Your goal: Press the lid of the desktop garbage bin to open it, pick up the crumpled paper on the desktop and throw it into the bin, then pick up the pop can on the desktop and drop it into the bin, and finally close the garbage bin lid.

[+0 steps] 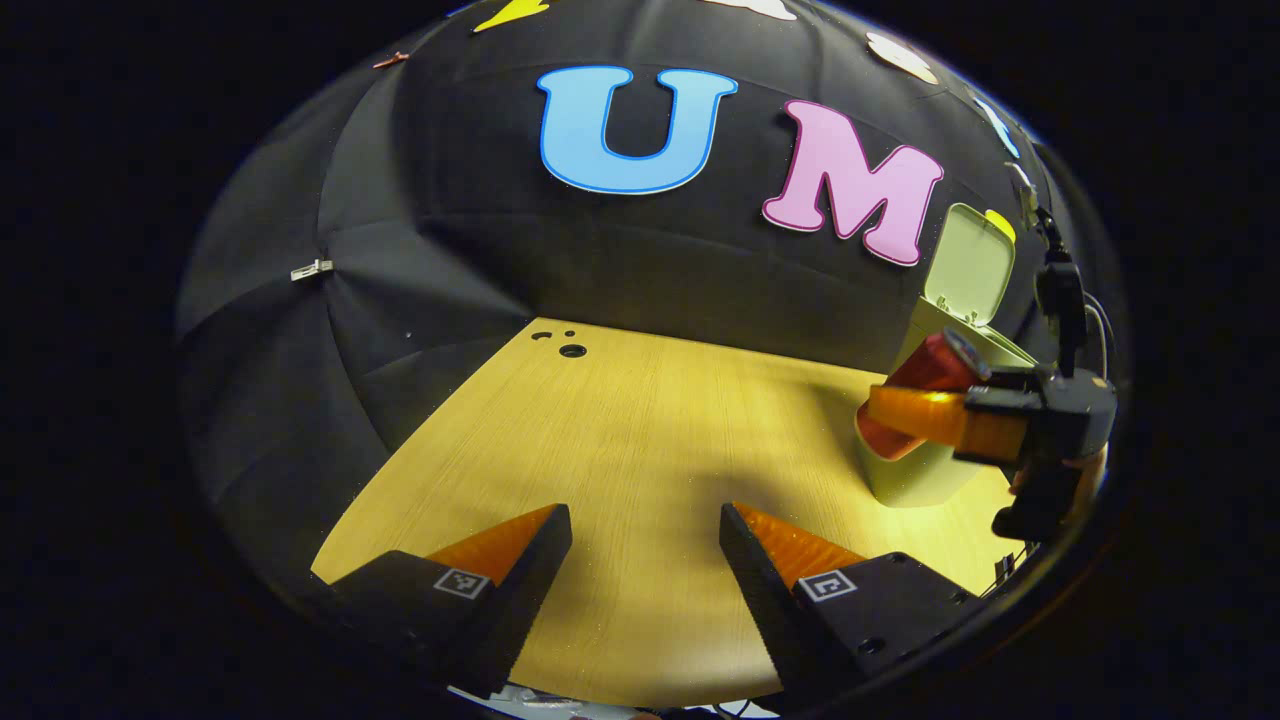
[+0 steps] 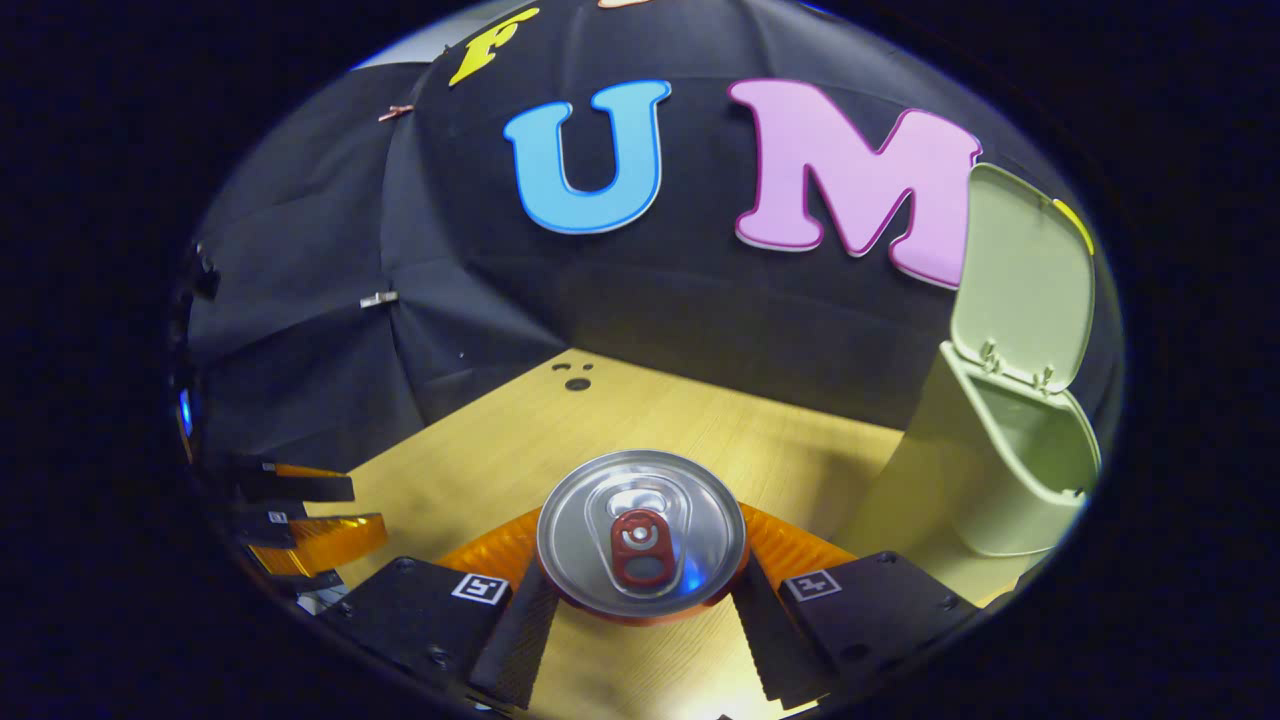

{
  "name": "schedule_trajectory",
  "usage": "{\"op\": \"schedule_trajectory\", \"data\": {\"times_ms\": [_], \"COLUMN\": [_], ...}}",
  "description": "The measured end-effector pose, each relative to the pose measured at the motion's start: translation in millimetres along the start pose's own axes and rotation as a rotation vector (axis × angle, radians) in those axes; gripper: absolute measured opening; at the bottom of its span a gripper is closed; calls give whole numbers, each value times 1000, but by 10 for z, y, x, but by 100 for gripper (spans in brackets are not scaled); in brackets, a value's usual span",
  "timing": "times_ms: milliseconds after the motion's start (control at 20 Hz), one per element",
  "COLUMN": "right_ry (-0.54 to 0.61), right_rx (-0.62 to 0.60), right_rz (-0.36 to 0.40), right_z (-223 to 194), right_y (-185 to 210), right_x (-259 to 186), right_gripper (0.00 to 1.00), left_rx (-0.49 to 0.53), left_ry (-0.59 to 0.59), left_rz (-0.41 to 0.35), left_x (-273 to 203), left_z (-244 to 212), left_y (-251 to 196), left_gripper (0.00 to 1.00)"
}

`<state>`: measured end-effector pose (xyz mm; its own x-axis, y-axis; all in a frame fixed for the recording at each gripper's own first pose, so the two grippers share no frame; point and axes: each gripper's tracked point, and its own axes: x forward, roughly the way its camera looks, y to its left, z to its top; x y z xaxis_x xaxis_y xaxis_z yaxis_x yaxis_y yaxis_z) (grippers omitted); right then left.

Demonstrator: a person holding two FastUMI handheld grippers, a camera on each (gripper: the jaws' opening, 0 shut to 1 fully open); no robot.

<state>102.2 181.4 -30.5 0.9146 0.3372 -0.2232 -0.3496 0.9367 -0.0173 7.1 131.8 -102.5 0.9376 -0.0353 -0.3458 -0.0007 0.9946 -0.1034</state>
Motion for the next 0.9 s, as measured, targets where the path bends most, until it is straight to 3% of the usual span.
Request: {"op": "schedule_trajectory", "data": {"times_ms": [50,500,750,900], "right_ry": [-20,-205,-291,-296], "right_rx": [11,16,-13,-7], "right_rz": [-17,-230,-334,-363], "right_z": [89,918,1374,1421], "right_y": [-52,-752,-1356,-1687], "right_x": [-75,-717,-1019,-1088], "right_gripper": [84,84,83,84], "left_rx": [2,48,89,65], "left_ry": [-3,6,-7,-14], "left_rz": [-19,-191,-202,-185], "left_x": [-7,-10,-8,22], "left_z": [-1,39,107,143], "left_y": [-54,-461,-608,-687], "left_gripper": [96,96,96,96]}}
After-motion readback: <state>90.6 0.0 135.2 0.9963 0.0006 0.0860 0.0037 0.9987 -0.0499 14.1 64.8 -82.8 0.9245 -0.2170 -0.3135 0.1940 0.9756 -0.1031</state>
